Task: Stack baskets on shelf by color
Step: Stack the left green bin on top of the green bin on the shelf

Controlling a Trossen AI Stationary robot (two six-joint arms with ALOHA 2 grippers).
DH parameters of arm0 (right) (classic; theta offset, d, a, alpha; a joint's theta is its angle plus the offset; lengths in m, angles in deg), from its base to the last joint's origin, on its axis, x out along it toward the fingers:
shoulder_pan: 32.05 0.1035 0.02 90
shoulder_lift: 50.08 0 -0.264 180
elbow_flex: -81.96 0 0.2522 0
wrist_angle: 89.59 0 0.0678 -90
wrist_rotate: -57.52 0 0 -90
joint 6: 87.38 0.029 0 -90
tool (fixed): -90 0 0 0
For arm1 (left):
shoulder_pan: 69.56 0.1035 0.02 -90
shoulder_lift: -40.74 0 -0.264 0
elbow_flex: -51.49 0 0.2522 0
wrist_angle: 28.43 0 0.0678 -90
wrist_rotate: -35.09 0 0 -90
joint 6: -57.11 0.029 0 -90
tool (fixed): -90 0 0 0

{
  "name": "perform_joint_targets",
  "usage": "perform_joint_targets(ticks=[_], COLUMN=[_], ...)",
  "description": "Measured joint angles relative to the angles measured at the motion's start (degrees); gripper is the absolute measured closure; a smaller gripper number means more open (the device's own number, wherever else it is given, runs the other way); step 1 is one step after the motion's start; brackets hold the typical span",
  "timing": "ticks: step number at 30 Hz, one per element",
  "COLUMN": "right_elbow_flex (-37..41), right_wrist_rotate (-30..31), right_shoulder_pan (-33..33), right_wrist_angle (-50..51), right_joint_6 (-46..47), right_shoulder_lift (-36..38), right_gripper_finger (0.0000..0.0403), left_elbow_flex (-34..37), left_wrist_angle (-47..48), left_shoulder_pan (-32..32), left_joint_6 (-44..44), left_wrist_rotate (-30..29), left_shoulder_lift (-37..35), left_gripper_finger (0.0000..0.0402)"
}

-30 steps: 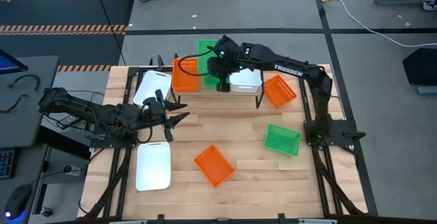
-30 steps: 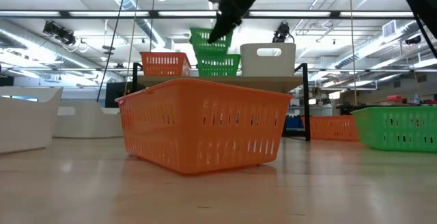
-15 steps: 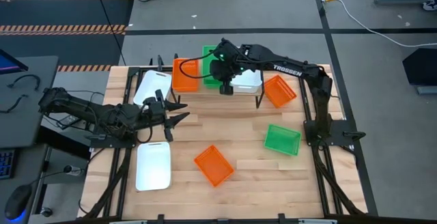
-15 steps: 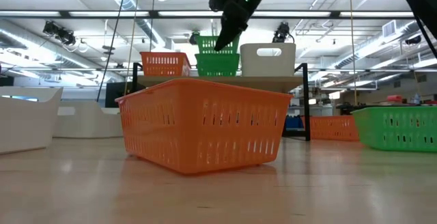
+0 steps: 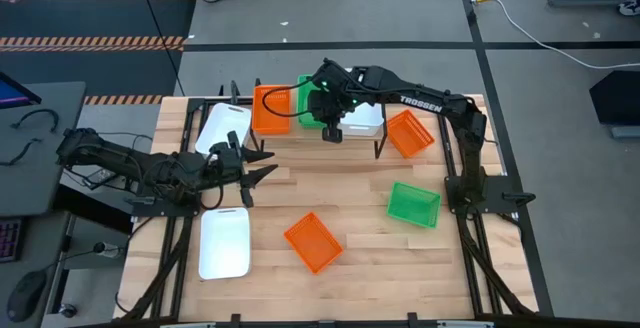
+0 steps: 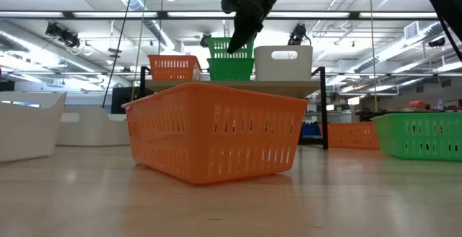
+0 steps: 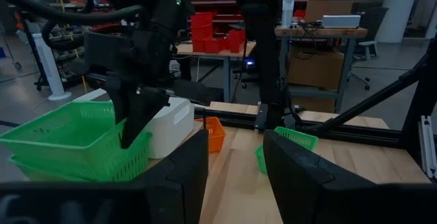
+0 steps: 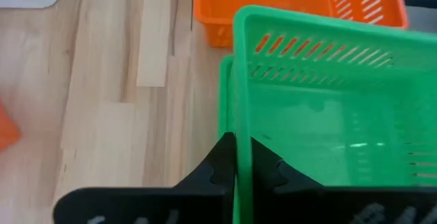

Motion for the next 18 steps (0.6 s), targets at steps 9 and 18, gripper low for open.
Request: perform_joint_targets(ticks=[9, 18], right_elbow_flex=[0.00, 0.00], right_wrist_rotate=[0.01, 0.20], right_shoulder_pan=[-0.01, 0.34], right_wrist_angle=[-1.95, -2.41], right_joint_6=[-1.93, -2.09], right_shoulder_lift=[0.00, 0.02], right_gripper_finger=[0.0316, 0.0267], left_elbow_flex=[0.00, 0.00], left_wrist_angle=[0.02, 0.20], left_shoulder_pan=[0.00, 0.00], left_joint_6=[-0.02, -0.44], left_wrist_rotate=[-0.02, 0.00], left_shoulder_lift=[0.00, 0.00], left_gripper_finger=[0.0253, 0.0253])
